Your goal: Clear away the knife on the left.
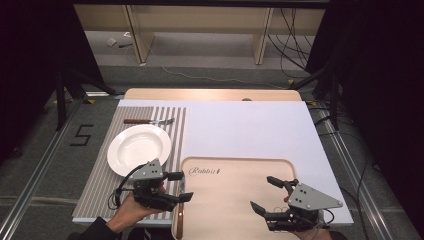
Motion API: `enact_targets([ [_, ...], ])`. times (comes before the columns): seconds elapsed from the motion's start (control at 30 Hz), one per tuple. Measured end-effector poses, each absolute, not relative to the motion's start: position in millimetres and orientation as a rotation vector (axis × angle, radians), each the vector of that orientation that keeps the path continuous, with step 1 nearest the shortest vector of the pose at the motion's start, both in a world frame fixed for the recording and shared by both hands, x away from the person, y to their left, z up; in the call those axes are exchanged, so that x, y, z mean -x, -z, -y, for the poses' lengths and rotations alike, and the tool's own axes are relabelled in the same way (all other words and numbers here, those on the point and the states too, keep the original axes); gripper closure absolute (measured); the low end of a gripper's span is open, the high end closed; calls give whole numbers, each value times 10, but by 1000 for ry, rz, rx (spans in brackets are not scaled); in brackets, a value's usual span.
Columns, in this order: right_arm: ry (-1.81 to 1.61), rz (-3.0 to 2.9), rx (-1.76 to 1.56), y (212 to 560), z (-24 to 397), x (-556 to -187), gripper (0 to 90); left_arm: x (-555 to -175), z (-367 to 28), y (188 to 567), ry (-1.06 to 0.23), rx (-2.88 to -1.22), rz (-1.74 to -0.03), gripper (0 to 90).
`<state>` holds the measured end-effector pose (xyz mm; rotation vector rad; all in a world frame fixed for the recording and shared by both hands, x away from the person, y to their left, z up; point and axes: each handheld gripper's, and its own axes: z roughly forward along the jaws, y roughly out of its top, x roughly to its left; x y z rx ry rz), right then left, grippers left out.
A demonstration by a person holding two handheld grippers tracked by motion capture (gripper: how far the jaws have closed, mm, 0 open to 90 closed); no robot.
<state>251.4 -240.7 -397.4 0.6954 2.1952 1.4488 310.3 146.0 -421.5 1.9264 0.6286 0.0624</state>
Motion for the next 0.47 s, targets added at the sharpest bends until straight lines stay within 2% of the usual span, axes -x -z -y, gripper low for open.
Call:
enact_targets([
  [0.47,-1462,-2185,-708,3970,2416,-2516,188,-3074,-1506,4197,-84,-1902,-638,218],
])
